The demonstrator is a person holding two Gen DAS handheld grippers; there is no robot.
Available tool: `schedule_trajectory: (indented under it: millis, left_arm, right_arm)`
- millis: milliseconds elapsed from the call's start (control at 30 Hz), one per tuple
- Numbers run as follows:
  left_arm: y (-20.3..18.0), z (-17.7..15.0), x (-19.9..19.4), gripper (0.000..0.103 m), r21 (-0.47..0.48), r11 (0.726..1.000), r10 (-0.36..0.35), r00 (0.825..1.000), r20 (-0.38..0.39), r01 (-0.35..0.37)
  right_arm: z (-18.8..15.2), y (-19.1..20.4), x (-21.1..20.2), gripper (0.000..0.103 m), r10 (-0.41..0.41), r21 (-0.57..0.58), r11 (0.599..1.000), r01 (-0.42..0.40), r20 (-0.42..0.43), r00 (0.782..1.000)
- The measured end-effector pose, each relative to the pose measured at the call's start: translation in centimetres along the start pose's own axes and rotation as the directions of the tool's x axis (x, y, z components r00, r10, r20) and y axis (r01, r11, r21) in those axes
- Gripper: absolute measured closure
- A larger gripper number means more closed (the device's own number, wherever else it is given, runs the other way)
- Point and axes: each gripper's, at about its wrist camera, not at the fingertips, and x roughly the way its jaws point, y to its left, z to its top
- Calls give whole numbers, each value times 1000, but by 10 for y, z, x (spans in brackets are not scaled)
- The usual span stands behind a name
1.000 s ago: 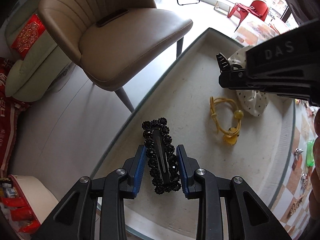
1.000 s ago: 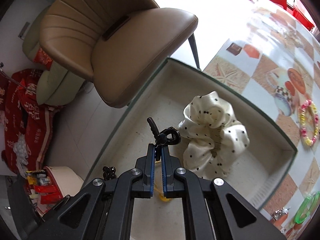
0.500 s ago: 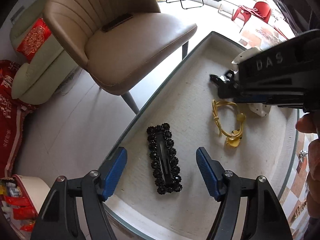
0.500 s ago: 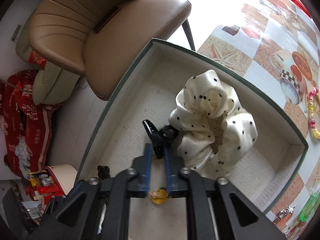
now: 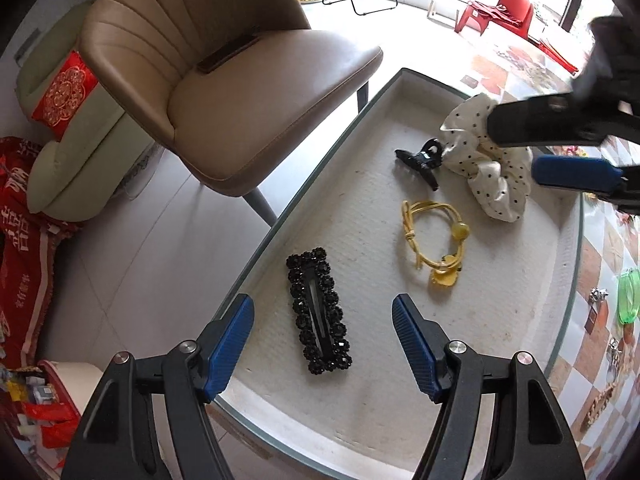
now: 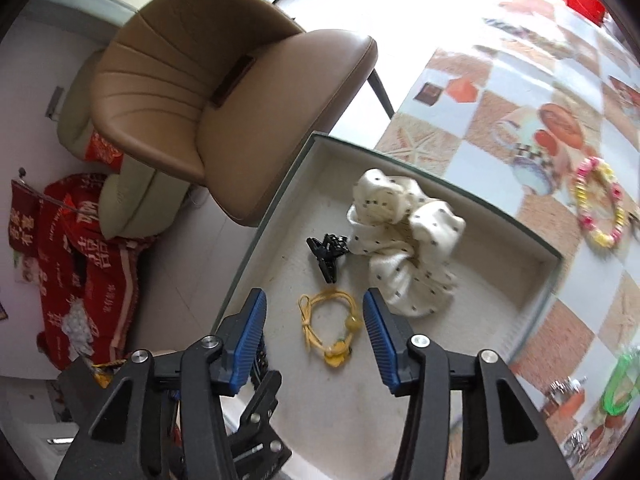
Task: Organize jewelry
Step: 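Open both tools over the tray and withdraw toward the table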
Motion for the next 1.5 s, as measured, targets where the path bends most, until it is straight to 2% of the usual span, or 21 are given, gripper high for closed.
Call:
schedule_trajectory:
  millis: [33, 67, 100, 500, 600, 667, 867, 1000, 1233, 1500]
  left_arm:
    - [-2, 1, -3, 20, 10, 1000, 1, 1000, 5, -1]
    - [-5, 1, -6, 4, 19, 1000, 6, 1000, 13, -6]
    - [-7, 1, -11, 0, 24, 1000, 11, 999, 31, -11]
    - [-64, 7, -53, 0, 143, 988, -60, 997, 55, 52]
    - [-81, 4, -63, 0, 182, 981, -79, 995, 56, 68]
    - [-97, 3, -69, 0, 216, 973, -92, 994, 55, 79]
    - [-138, -5, -83, 0, 288, 952, -126, 991, 46, 108]
    - [-166, -12, -88, 0, 341, 932, -142, 989, 33, 122]
    - [-201, -19, -84, 0, 376, 915, -159, 987, -2, 149]
    - [-229, -25, -67, 0, 395, 904, -161, 986, -44, 165]
  right_arm:
    - [-3, -5, -8, 46, 3, 11, 1000, -3, 9, 1000]
    - [-6, -10, -15, 45, 4, 20, 1000, -4, 16, 1000]
    - [-8, -12, -20, 44, 3, 28, 1000, -3, 23, 1000]
    - [-52, -87, -99, 30, -52, 189, 981, 31, 109, 993]
    - [-68, -111, -118, 29, -75, 241, 970, 42, 132, 988]
    - [-79, -126, -131, 20, -91, 279, 959, 47, 146, 985]
    - [-112, -171, -162, 19, -121, 384, 922, 49, 166, 979]
    - [-131, -193, -173, 18, -177, 418, 903, 96, 160, 971]
    - [-151, -230, -183, 18, -251, 456, 874, 169, 125, 960]
    - [-153, -259, -173, 18, -272, 475, 854, 213, 59, 960]
